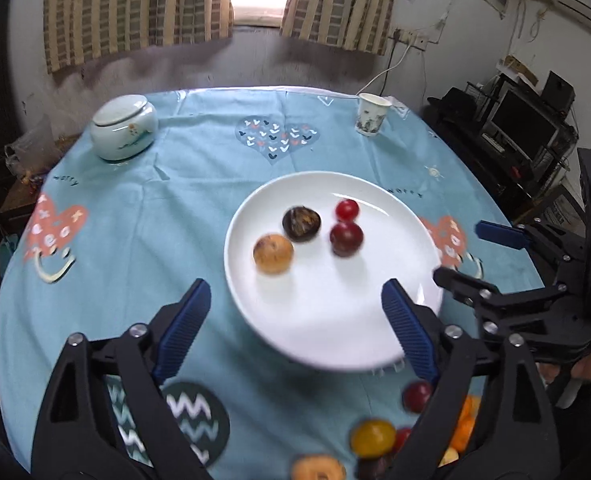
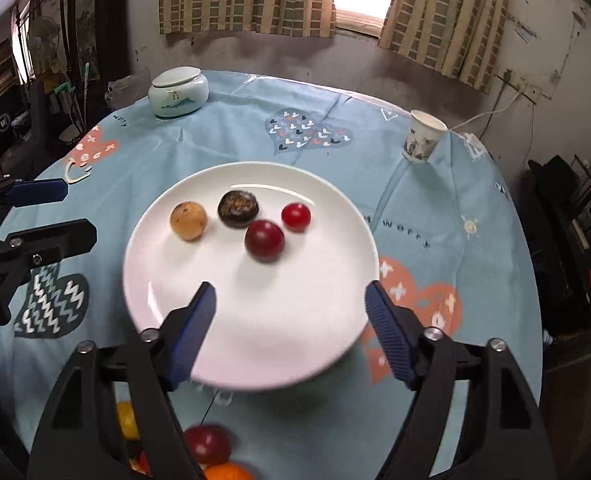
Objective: Organize fruits
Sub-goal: 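Carry tan fruit and red plum onto the plate and release both, then grasp the orange-tan fruit with the left tool while the right tool grasps a dark plum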
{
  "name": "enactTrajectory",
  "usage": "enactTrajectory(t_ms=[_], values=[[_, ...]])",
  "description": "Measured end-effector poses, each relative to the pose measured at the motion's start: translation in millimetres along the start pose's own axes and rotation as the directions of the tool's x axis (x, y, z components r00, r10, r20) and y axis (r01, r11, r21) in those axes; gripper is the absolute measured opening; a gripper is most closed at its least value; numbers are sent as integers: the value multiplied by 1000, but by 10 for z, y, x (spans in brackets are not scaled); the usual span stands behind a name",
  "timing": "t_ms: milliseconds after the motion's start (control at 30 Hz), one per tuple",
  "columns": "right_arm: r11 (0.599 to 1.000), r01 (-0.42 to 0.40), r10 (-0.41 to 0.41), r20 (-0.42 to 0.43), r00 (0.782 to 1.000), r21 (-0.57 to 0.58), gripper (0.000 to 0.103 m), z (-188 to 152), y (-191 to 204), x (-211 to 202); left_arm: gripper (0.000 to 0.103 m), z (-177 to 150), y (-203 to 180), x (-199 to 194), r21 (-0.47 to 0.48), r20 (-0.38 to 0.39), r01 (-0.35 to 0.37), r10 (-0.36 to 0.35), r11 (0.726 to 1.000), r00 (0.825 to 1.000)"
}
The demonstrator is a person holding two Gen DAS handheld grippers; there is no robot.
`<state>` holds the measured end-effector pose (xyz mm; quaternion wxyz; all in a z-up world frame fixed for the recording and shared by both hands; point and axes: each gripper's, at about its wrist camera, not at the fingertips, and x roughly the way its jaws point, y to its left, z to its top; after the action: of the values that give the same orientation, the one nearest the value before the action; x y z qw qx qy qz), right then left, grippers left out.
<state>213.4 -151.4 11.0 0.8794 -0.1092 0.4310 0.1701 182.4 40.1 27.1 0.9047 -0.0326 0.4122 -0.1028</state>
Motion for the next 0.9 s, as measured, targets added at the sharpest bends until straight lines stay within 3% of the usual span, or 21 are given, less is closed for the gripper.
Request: enactTrajectory(t_ms=[33, 133, 333, 500, 633, 700, 767, 900], values=[[1000, -21, 21, -2, 1000, 23, 102, -129, 3, -108, 91, -141, -53, -118, 11, 9, 8, -8, 1000, 1000], [996, -65, 65, 9, 998, 61, 102, -559, 79, -405, 92, -546, -161, -365, 21, 33, 10, -11, 1000, 999], [991, -42, 38, 29, 999, 128, 102, -1355, 232, -753, 94, -1325, -223, -589, 6, 50, -35, 34, 999, 998], [973, -18, 20, -6, 1000, 229, 102, -1865, 225, -773, 94, -1713, -210, -597, 12, -6, -28, 28, 1000, 1000], [973, -29, 31, -6, 999, 230, 102, -2087, 281, -844, 94, -1875, -246, -626, 39, -18, -31, 31, 999, 999], [977, -52, 54, -4, 999, 207, 96, -2157, 332, -877, 94, -1938, -269, -630, 47, -25, -24, 25, 999, 999], [976, -70, 75, -17, 997, 206, 79, -2203, 343, -861, 94, -1971, -280, -609, 50, -39, -17, 19, 999, 999], [969, -93, 107, -53, 993, 229, 61, -2244, 343, -723, 94, -2010, -270, -583, 46, -55, -18, 21, 999, 998]])
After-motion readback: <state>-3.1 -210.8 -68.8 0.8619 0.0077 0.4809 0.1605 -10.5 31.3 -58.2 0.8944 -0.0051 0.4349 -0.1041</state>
